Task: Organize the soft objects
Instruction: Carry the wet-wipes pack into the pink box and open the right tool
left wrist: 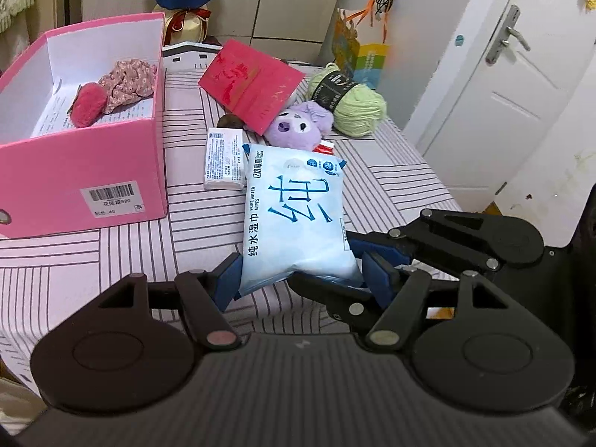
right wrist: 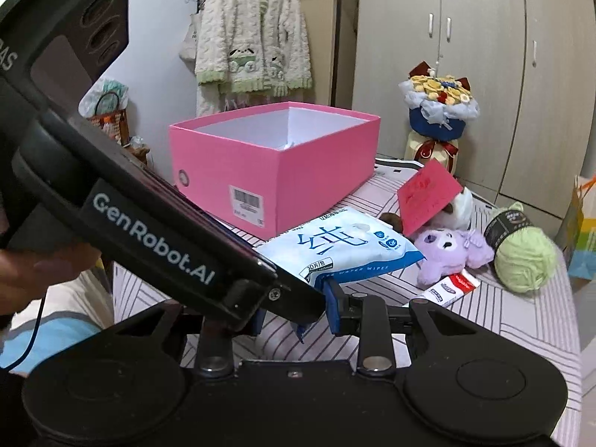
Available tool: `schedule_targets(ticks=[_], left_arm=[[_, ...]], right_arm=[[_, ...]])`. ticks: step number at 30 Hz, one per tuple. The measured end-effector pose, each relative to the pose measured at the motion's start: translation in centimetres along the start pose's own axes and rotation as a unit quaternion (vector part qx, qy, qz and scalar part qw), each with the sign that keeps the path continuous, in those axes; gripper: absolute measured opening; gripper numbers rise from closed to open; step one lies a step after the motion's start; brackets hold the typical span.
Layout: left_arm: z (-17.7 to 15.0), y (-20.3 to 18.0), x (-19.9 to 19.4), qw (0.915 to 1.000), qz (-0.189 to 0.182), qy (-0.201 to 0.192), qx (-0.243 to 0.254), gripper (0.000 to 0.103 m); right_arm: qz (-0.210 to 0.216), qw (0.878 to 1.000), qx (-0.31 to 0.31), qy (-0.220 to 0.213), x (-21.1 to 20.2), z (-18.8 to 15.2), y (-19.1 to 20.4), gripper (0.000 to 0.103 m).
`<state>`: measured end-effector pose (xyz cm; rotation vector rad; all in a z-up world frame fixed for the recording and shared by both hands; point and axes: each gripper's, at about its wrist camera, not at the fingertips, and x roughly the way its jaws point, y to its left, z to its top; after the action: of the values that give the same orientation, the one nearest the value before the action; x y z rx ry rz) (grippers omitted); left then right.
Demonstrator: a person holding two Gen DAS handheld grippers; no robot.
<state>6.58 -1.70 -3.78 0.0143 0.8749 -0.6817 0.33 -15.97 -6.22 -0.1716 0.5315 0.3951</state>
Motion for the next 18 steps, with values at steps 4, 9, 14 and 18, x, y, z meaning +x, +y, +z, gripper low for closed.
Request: schedule_targets(ticks=[4, 9, 14, 18], left_arm=[[0.1, -0.1, -1.8, 0.9999, 0.0, -0.005, 0.011, 0.068], [1.0, 0.4, -4.6, 0.9989, 0.009, -0.032, 0.032, 0.069], [2.4, 1.6, -6.9, 0.9968, 0.025, -0.066, 0.038, 0.069], [4.0, 3.6, -7.9, 0.9949, 0.041, -0.088, 0.027, 0.069]], right_arm=[[-0.007, 1.0, -0.016, 0.001, -1.0, 0.9, 1.2, 0.036], [-0.01, 0.999, -0.041, -0.025, -1.7, 3.0, 2.7, 0.036], [0.003, 0.997, -0.049, -0.054, -1.3, 5.8, 3.4, 0.037], [0.02, 0.996, -0.044, -0.072, 0.3, 8.1, 2.9, 0.038]])
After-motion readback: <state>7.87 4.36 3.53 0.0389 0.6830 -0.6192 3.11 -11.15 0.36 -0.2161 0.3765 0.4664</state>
